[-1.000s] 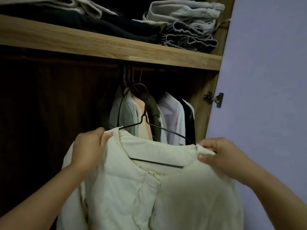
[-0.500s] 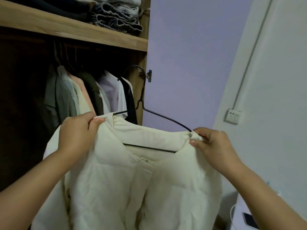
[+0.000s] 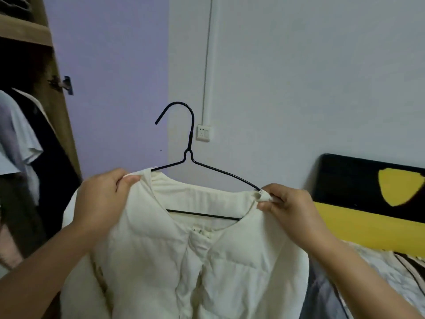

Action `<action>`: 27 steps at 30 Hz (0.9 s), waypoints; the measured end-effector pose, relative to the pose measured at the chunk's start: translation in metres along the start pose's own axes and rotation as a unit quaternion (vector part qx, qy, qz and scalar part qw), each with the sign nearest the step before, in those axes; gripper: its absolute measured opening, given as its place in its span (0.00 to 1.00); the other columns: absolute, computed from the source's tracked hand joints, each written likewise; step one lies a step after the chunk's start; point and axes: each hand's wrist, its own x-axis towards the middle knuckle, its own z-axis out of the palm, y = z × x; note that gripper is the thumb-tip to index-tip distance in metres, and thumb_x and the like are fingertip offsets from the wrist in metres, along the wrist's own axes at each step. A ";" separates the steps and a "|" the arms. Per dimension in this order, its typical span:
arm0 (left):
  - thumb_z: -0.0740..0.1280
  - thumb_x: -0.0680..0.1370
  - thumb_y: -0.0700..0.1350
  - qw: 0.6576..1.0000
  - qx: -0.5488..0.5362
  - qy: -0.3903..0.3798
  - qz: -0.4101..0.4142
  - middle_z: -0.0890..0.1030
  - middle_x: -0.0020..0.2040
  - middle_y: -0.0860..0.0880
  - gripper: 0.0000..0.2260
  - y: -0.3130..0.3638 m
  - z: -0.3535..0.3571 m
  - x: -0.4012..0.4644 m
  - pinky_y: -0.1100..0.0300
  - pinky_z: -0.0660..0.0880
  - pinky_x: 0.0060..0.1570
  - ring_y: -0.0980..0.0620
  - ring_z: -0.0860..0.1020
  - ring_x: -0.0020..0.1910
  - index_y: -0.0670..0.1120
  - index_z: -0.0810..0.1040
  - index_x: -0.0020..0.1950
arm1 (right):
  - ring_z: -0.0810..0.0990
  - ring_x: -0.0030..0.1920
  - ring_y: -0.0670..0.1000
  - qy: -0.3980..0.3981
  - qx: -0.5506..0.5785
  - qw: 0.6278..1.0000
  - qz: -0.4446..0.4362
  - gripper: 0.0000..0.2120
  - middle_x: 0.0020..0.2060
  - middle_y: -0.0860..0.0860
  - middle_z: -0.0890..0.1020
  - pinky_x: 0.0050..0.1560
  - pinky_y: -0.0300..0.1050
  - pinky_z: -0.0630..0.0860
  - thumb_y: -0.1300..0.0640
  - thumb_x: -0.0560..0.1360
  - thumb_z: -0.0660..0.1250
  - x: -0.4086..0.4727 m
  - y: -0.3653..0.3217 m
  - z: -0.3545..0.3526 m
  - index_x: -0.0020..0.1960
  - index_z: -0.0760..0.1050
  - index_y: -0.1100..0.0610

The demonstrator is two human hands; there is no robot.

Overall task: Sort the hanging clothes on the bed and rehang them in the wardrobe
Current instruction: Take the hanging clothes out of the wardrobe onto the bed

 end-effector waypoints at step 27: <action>0.64 0.77 0.51 0.851 -0.330 -0.311 0.265 0.72 0.26 0.46 0.16 0.292 0.171 -0.069 0.53 0.69 0.33 0.44 0.71 0.31 0.45 0.73 0.32 | 0.77 0.40 0.55 0.297 -0.258 0.834 0.386 0.06 0.35 0.55 0.81 0.42 0.44 0.68 0.64 0.68 0.73 -0.274 0.021 -0.142 0.44 0.79 0.62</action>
